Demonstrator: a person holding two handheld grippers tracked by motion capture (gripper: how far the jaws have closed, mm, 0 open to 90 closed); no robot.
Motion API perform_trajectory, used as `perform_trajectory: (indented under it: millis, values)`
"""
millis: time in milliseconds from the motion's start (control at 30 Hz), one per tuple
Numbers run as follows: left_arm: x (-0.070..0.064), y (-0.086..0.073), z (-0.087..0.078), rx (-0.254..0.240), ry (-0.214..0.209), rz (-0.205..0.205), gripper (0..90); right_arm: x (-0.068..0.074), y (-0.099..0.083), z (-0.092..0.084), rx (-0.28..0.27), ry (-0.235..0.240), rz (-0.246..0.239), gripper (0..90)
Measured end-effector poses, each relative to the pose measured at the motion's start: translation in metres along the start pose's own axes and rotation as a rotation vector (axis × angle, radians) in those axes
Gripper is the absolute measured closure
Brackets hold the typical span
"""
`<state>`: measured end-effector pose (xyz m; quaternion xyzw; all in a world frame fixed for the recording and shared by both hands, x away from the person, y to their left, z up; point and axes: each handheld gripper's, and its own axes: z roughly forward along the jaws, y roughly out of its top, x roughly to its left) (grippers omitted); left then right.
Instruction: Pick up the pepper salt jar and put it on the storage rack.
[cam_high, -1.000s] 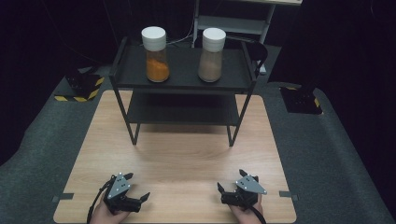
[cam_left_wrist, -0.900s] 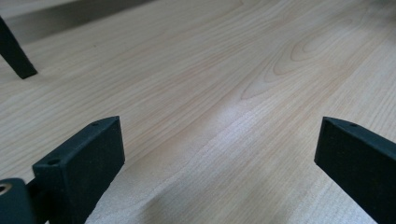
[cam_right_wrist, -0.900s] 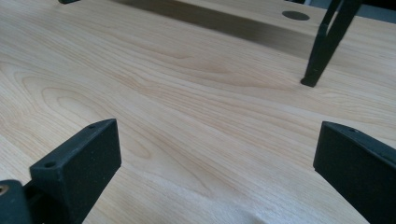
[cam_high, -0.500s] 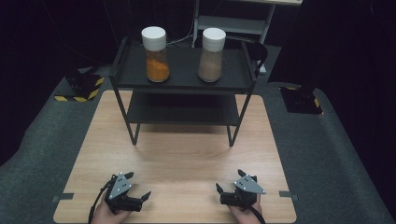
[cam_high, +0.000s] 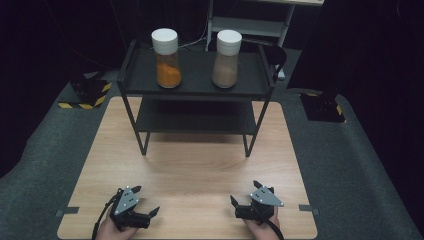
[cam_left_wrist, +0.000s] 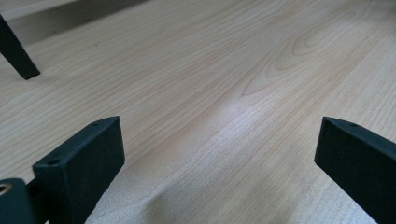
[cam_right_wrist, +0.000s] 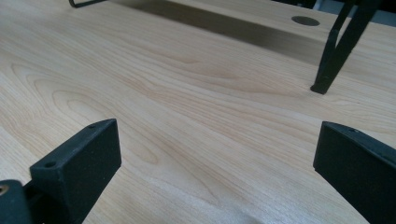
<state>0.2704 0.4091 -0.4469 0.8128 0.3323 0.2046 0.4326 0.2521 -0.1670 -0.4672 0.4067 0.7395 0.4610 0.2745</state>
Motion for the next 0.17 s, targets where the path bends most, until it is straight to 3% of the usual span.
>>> perform_trajectory:
  millis: [167]
  values:
    - [0.0027,0.0012,0.0026,-0.001,-0.008,-0.008,1.9,-0.0010,-0.0023,-0.0021,-0.009,-0.001,0.007,0.2]
